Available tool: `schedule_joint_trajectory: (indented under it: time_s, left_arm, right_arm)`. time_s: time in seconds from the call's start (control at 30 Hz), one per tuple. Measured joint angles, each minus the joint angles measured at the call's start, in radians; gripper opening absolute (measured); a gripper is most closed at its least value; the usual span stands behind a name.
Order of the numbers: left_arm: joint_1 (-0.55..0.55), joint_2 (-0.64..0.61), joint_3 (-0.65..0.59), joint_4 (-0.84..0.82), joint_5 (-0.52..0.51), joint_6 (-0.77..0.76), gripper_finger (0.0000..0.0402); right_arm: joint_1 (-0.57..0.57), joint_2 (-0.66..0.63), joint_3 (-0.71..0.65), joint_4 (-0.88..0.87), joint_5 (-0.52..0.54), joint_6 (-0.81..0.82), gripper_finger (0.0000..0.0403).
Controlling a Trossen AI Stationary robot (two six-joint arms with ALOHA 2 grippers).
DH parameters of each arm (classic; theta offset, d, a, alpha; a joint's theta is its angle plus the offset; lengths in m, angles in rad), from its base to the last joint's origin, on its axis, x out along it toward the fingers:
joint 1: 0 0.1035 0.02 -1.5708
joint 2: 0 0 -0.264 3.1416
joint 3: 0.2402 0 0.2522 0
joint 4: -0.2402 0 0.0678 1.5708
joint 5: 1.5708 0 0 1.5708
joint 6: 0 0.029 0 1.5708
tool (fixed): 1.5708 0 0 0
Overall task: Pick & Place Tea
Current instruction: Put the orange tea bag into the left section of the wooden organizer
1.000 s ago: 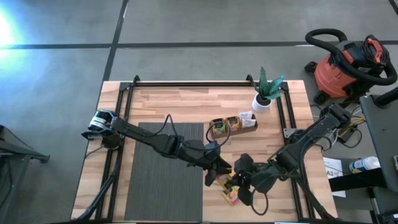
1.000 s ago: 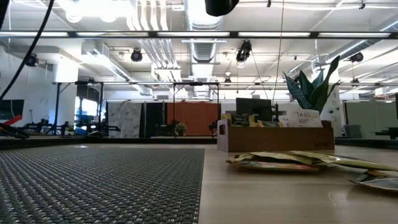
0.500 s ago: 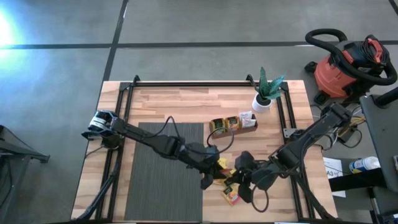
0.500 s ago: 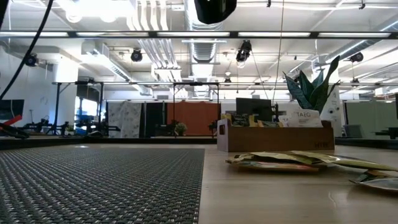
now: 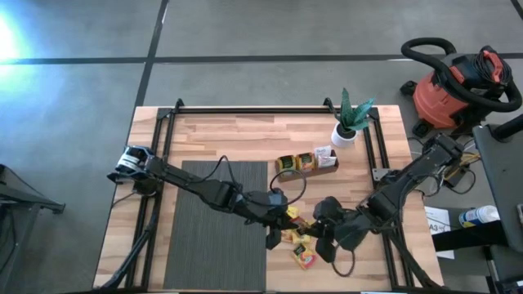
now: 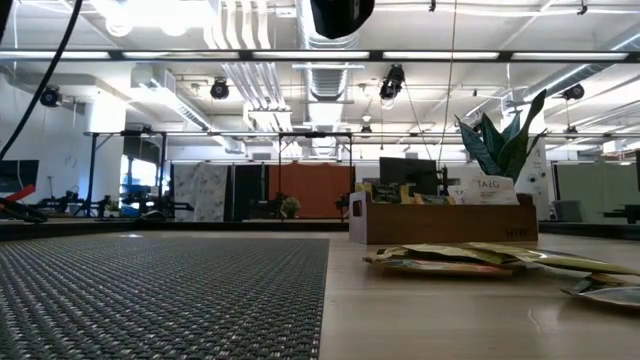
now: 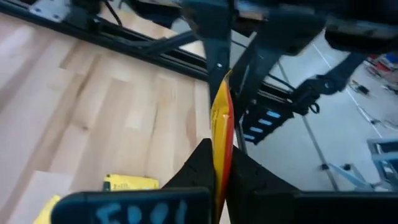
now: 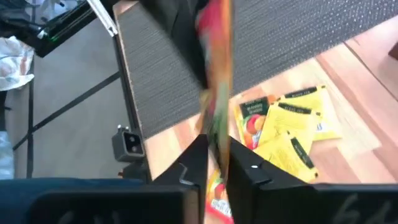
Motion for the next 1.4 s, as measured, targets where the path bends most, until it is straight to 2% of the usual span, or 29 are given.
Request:
schedule_joint_trajectory:
  time_s: [0.1, 0.17, 0.27, 0.37, 0.47, 0.57, 0.8, 1.0, 1.27, 1.4]
  left_arm:
    - [0.0, -0.001, -0.002, -0.004, -0.041, 0.0, 0.0012]
    - [0.0, -0.002, -0.016, 0.004, -0.073, -0.01, 0.0012]
    - [-0.001, -0.014, -0.04, 0.072, -0.11, -0.028, 0.0012]
    - [-0.002, -0.046, -0.074, 0.239, -0.132, -0.006, 0.0012]
    - [-0.002, -0.074, -0.13, 0.474, -0.133, 0.04, 0.0012]
    - [0.0, -0.081, -0.192, 0.665, -0.133, 0.047, 0.0012]
    - [0.014, -0.075, -0.311, 0.9, -0.143, -0.06, 0.0012]
    - [0.023, -0.066, -0.324, 0.915, -0.143, -0.063, 0.0013]
    - [0.034, -0.031, -0.295, 0.917, -0.132, -0.063, 0.0013]
    - [0.037, -0.028, -0.289, 0.912, -0.126, -0.062, 0.0013]
  right_arm:
    - [0.029, -0.012, 0.0, -0.029, 0.06, 0.031, 0.007]
    - [0.06, -0.023, 0.0, -0.047, 0.144, 0.053, 0.0093]
    - [0.132, -0.032, 0.0, -0.095, 0.354, 0.137, 0.0126]
    - [0.215, -0.031, -0.002, -0.153, 0.596, 0.289, 0.0151]
    - [0.277, -0.026, -0.003, -0.235, 0.823, 0.481, 0.0166]
    - [0.301, -0.025, -0.003, -0.282, 0.973, 0.614, 0.0172]
    - [0.26, -0.036, -0.002, -0.197, 0.985, 0.552, 0.0174]
    - [0.226, -0.04, -0.002, -0.076, 0.967, 0.452, 0.0174]
    - [0.186, -0.04, -0.001, 0.168, 0.893, 0.161, 0.0174]
    - [0.176, -0.04, -0.001, 0.201, 0.875, 0.113, 0.0173]
